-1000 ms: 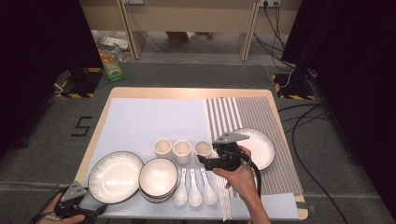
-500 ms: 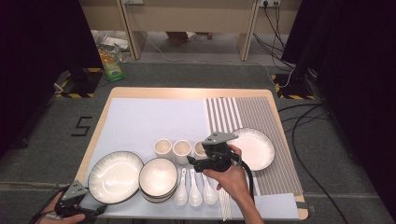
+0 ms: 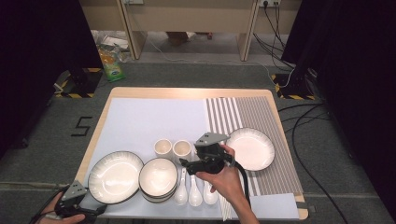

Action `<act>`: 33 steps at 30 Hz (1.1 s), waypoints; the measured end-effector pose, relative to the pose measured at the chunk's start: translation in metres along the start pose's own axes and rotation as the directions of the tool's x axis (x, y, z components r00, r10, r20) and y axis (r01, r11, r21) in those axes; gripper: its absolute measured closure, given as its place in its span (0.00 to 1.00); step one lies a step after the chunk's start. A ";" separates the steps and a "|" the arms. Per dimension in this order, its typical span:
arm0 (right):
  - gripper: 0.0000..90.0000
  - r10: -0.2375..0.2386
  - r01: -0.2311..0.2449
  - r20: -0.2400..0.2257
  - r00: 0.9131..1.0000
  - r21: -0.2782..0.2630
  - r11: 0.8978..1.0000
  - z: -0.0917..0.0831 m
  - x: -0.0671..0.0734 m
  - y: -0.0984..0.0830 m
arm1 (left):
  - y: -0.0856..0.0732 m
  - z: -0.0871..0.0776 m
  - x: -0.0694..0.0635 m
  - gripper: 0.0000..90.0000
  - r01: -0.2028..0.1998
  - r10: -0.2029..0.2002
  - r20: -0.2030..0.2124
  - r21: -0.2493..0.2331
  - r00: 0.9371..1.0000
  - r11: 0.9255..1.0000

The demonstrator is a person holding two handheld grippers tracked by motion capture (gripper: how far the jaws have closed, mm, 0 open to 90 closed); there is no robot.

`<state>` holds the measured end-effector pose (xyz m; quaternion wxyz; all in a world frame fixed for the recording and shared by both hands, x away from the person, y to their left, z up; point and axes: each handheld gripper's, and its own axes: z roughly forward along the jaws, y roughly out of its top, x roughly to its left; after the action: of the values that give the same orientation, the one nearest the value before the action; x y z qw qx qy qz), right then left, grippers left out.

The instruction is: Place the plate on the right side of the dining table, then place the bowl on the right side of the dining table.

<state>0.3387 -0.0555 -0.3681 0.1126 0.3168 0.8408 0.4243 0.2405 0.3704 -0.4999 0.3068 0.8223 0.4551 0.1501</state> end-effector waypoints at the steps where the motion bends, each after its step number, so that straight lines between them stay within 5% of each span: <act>1: 0.32 -0.002 0.002 -0.004 1.000 0.002 1.000 0.002 0.002 0.001 | 0.000 0.000 0.000 0.00 0.000 0.000 -0.001 0.000 1.000 1.000; 33: 0.34 -0.053 0.057 -0.059 0.997 0.070 0.996 0.036 0.028 0.011 | 0.000 0.000 0.001 0.00 -0.004 0.004 0.003 0.000 1.000 1.000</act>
<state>0.3387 -0.0102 -0.3789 0.0890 0.2851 0.8668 0.3994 0.2409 0.3710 -0.5000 0.3075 0.8234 0.4529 0.1494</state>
